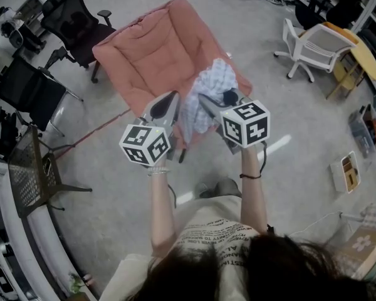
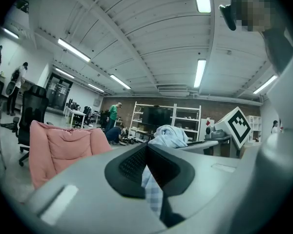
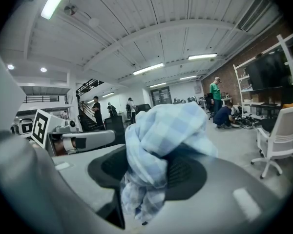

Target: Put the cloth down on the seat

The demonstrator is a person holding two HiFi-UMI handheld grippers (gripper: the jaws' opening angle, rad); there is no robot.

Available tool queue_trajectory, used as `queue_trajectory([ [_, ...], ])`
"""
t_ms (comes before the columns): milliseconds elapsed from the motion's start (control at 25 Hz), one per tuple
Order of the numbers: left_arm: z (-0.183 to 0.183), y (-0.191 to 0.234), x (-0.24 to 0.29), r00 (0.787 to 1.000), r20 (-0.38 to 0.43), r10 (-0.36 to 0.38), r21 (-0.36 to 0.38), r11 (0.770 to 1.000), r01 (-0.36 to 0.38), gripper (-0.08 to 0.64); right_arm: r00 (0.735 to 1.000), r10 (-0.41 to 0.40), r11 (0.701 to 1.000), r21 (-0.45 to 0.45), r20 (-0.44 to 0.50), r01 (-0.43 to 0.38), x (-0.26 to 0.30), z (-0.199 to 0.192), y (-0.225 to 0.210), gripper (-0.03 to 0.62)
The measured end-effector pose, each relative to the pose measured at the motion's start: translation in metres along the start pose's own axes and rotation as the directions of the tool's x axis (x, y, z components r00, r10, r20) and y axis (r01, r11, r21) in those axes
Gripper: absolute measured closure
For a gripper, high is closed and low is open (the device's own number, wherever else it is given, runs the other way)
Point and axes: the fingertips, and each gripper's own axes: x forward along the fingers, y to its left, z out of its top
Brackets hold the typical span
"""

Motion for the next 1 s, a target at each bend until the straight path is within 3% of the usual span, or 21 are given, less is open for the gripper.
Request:
queue_trajectory([
  [440, -0.012, 0.032, 0.033, 0.997, -0.023, 0.078, -0.051, 0.996, -0.08, 0.563, 0.997, 0.045, 0.999, 0.02, -0.056, -0.044, 0.036, -0.001, -0.042, 0.383],
  [1000, -0.02, 0.082, 0.118, 0.977, -0.045, 0.208, -0.101, 0.972, -0.212, 0.563, 0.972, 0.188, 0.982, 0.029, -0.144, -0.186, 0.118, 0.015, -0.114, 0.383],
])
